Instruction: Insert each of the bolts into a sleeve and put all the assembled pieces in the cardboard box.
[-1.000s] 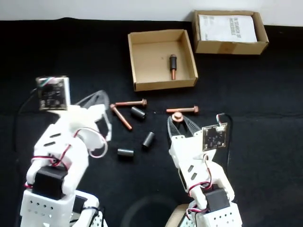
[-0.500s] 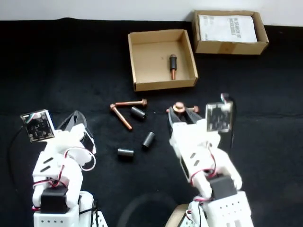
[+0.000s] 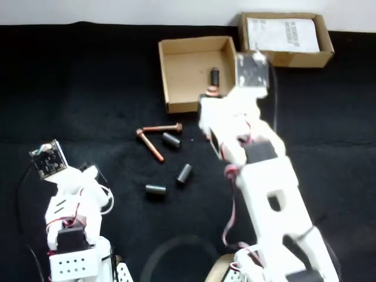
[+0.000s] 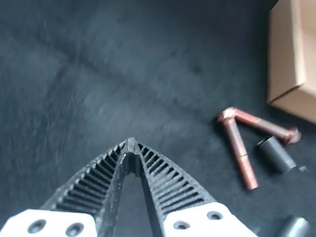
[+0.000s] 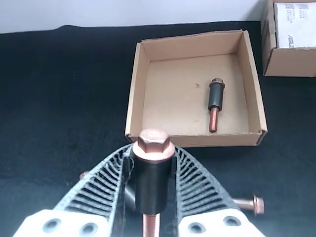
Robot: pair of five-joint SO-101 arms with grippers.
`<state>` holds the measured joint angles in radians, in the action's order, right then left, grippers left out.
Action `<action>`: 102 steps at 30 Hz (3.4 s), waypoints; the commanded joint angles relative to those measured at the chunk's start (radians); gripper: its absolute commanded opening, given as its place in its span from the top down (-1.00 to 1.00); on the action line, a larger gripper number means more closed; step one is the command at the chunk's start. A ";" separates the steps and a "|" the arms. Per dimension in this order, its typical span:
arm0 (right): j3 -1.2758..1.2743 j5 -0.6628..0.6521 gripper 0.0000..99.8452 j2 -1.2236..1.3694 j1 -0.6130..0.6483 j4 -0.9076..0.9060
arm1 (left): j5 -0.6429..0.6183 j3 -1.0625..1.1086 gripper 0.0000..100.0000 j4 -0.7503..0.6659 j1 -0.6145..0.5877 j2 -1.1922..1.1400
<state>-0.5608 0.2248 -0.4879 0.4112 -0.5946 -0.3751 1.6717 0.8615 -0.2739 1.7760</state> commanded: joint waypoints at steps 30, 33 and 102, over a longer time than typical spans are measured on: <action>1.624 0.008 0.99 1.420 -0.079 -0.165 | -0.008 0.024 0.98 -0.014 -0.042 0.031; 1.776 0.009 0.99 1.521 -0.079 -0.165 | -0.008 0.024 0.98 -0.017 -0.042 0.031; 0.998 0.132 0.98 0.321 0.062 -1.165 | -0.002 0.024 0.98 -0.014 -0.039 0.030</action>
<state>0.7327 0.2908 -0.0184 0.4664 -1.7530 -0.3721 1.6763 0.8462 -0.3015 1.7760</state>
